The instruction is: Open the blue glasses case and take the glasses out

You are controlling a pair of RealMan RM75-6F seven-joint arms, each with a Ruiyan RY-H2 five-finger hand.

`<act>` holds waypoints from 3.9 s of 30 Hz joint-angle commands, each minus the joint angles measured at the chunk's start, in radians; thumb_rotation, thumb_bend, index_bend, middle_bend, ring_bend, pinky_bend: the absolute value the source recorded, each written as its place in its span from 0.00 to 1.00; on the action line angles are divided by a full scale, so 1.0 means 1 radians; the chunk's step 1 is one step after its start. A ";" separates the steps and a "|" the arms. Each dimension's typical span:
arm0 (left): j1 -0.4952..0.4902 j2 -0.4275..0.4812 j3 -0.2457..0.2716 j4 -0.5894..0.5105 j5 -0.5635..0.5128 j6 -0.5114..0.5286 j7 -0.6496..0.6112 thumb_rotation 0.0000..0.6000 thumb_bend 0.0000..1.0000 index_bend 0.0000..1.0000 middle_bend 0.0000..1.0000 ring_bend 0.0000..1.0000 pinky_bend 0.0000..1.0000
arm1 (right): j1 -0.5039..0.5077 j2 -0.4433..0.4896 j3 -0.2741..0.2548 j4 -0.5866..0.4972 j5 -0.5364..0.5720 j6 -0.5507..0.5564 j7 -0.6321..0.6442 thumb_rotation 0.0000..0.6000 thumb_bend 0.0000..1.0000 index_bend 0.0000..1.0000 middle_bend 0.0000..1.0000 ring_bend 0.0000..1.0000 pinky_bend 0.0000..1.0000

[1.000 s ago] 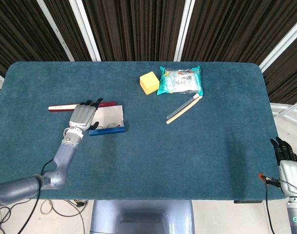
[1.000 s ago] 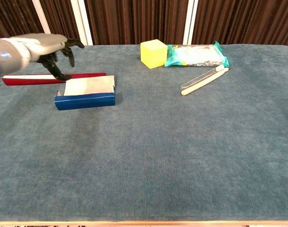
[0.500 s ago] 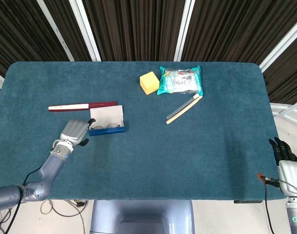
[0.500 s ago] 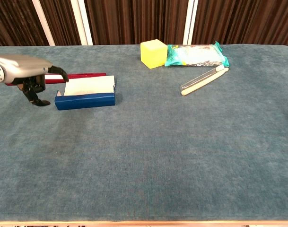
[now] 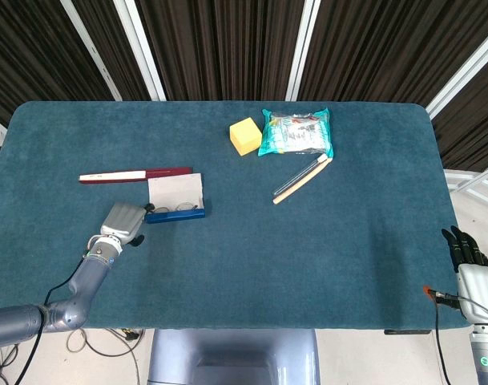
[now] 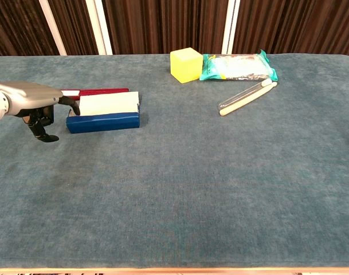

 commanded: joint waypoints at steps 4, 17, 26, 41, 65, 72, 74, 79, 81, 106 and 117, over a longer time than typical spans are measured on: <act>0.008 0.026 0.026 -0.038 0.008 0.014 0.008 1.00 0.29 0.29 0.94 0.83 0.88 | -0.001 0.001 0.001 -0.001 0.001 0.001 0.001 1.00 0.20 0.00 0.00 0.00 0.23; 0.034 0.151 0.120 -0.227 0.019 0.011 0.034 1.00 0.29 0.31 0.95 0.83 0.88 | -0.001 0.002 0.001 -0.003 0.000 0.000 0.005 1.00 0.20 0.00 0.00 0.00 0.23; -0.010 0.168 0.130 -0.355 0.063 -0.019 0.061 1.00 0.29 0.31 0.95 0.83 0.88 | 0.001 0.001 0.001 -0.005 0.001 -0.004 0.004 1.00 0.20 0.00 0.00 0.00 0.23; -0.121 0.027 0.033 -0.328 -0.017 0.042 0.102 1.00 0.29 0.18 0.95 0.83 0.88 | 0.000 0.003 0.001 -0.007 0.006 -0.005 0.008 1.00 0.20 0.00 0.00 0.00 0.23; -0.211 0.033 0.040 -0.139 -0.303 0.023 0.150 1.00 0.29 0.10 0.96 0.85 0.89 | 0.000 0.001 0.000 0.000 -0.003 -0.002 0.017 1.00 0.20 0.00 0.00 0.00 0.23; -0.246 0.005 0.061 -0.092 -0.385 0.008 0.190 1.00 0.29 0.13 0.96 0.85 0.89 | -0.001 0.002 0.001 -0.001 -0.001 -0.001 0.017 1.00 0.20 0.00 0.00 0.00 0.23; -0.254 0.005 0.067 -0.088 -0.410 0.008 0.201 1.00 0.29 0.15 0.97 0.85 0.89 | -0.001 0.003 0.000 0.000 -0.002 -0.001 0.017 1.00 0.20 0.00 0.00 0.00 0.23; -0.258 0.023 0.083 -0.101 -0.433 0.006 0.204 1.00 0.29 0.25 0.97 0.86 0.89 | -0.001 0.003 0.000 0.000 -0.002 -0.001 0.018 1.00 0.20 0.00 0.00 0.00 0.23; -0.255 0.035 0.090 -0.112 -0.431 0.007 0.200 1.00 0.29 0.27 0.97 0.86 0.89 | -0.001 0.002 0.000 -0.001 -0.002 -0.001 0.018 1.00 0.20 0.00 0.00 0.00 0.23; -0.104 0.127 0.068 -0.213 -0.152 0.126 -0.058 1.00 0.25 0.30 1.00 0.88 0.91 | -0.003 0.005 0.000 -0.013 0.000 -0.002 0.025 1.00 0.20 0.00 0.00 0.00 0.23; -0.082 0.037 0.044 -0.163 -0.051 0.161 -0.059 1.00 0.23 0.45 1.00 0.91 0.93 | -0.003 0.005 0.000 -0.011 -0.003 -0.001 0.027 1.00 0.20 0.00 0.00 0.00 0.23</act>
